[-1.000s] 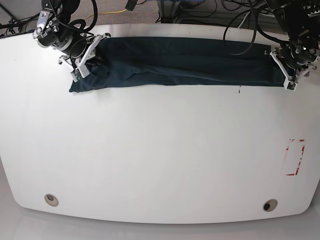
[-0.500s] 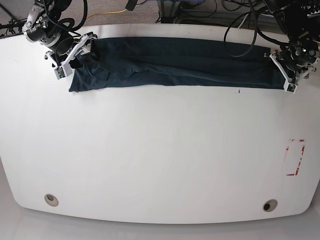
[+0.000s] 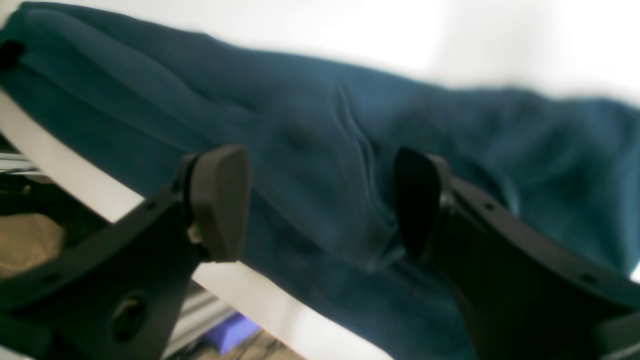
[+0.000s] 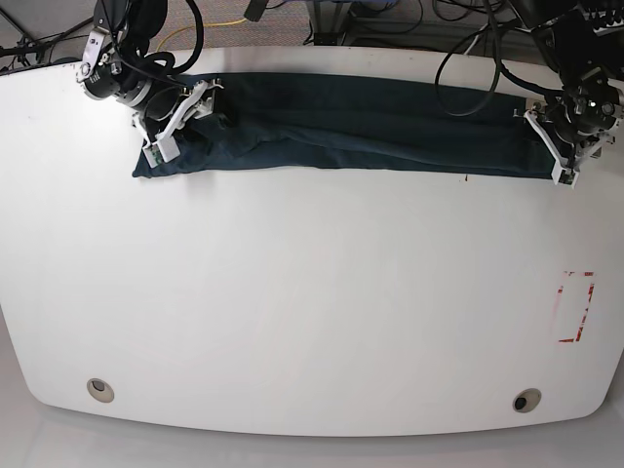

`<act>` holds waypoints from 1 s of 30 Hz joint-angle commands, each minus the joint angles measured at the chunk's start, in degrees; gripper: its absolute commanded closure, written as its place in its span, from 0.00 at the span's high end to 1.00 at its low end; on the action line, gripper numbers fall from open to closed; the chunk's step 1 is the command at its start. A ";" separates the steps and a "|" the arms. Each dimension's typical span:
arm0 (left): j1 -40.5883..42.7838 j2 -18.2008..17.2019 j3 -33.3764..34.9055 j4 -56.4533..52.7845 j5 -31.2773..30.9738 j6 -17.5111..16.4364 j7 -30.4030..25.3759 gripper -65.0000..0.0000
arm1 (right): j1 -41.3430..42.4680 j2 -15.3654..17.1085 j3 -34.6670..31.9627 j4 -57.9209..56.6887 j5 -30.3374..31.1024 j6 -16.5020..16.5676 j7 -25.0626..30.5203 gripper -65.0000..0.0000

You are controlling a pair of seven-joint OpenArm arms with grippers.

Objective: Fold the T-shirt properly

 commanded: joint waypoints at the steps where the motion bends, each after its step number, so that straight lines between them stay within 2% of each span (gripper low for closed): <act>1: 0.14 -0.35 0.19 0.05 -1.94 -0.10 0.75 0.63 | 2.19 0.52 0.24 -3.21 -1.29 0.08 2.05 0.65; 5: -0.13 -0.26 0.28 -0.13 -2.38 -0.10 0.66 0.63 | 5.53 2.63 0.24 -9.10 -4.54 0.08 4.33 0.65; 9: -2.50 -0.09 0.28 -0.22 -2.47 -0.10 0.83 0.64 | 8.87 5.80 0.24 -14.90 -4.90 0.08 6.27 0.65; 13: -4.26 -0.09 0.28 0.05 -3.35 -0.10 3.82 0.64 | 11.77 8.43 0.24 -17.80 -4.90 0.08 6.71 0.65; 16: -5.84 -0.53 0.01 1.63 -8.18 -0.10 7.96 0.64 | 12.56 10.02 0.24 -17.89 -4.81 0.08 6.71 0.65; 19: -6.19 -3.16 -0.08 3.57 -13.90 -0.10 12.00 0.65 | 13.18 10.72 0.24 -17.80 -4.72 0.08 6.53 0.65; 21: -6.19 -5.01 -0.25 3.92 -19.08 -0.10 13.93 0.71 | 13.27 10.63 0.24 -17.80 -4.72 0.08 6.53 0.65; 24: -5.84 -5.98 -2.45 3.57 -25.32 -0.10 14.99 0.77 | 13.35 10.37 0.24 -17.80 -4.72 0.08 6.53 0.65; 27: -5.31 -6.42 -5.35 1.63 -28.58 -0.10 16.75 0.78 | 13.09 10.19 0.24 -17.27 -4.72 0.08 6.53 0.65; 30: -5.14 -6.50 -7.20 -2.68 -28.84 -0.10 16.31 0.78 | 12.65 10.10 0.24 -17.01 -4.72 0.08 6.53 0.65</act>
